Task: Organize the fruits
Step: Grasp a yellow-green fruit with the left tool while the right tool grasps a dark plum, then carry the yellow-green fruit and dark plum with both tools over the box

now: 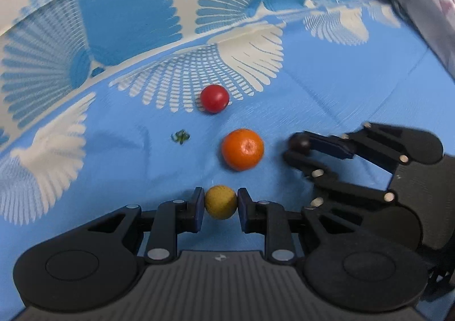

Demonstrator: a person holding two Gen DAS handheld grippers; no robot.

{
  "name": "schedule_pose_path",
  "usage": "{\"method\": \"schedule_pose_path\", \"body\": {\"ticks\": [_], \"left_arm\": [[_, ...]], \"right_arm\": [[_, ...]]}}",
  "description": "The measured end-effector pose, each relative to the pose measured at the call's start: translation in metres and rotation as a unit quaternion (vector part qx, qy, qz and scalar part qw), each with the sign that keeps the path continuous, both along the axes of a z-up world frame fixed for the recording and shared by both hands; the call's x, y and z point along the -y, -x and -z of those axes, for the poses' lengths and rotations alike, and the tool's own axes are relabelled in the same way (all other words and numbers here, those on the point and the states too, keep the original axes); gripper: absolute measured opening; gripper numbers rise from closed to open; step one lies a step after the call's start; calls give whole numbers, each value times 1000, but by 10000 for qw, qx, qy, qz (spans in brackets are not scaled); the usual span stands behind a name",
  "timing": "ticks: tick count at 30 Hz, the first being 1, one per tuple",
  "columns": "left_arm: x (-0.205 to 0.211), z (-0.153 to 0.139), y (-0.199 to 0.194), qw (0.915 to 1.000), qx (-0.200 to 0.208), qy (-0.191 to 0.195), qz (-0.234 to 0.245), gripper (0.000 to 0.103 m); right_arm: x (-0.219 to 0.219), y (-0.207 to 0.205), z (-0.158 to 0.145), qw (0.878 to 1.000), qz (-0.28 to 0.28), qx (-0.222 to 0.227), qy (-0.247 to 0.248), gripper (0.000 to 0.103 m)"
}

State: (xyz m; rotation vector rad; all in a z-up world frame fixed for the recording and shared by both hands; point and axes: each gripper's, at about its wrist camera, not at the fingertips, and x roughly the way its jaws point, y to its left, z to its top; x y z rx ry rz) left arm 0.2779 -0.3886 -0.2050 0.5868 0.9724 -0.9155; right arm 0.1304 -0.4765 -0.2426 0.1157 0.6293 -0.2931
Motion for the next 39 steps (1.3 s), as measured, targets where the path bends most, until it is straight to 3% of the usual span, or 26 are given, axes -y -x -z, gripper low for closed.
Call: {"method": "schedule_pose_path", "body": {"ticks": [8,18,23,31,39], "left_arm": [[-65,-64,44,9975,-169,309,-605,27],[-179,-156,131,9881,-3,634,-1401,27],[-249,-189,178,9829,64,556,-1754,27],[-352,-225,251,9726,330,713,-2189,27],[-430,-238,310,9653,337,906,-2427,27]], "right_arm": [[-30,85,-59,9960,506,564,-465,24],[-130,183,-155,9903,412,930,-950,24],[-192,228,-190,9887,181,1057,-1048,24],[-284,288,-235,9854,-297,1168,-1199,24],[-362,332,-251,9837,-814,997,-1253,24]]}}
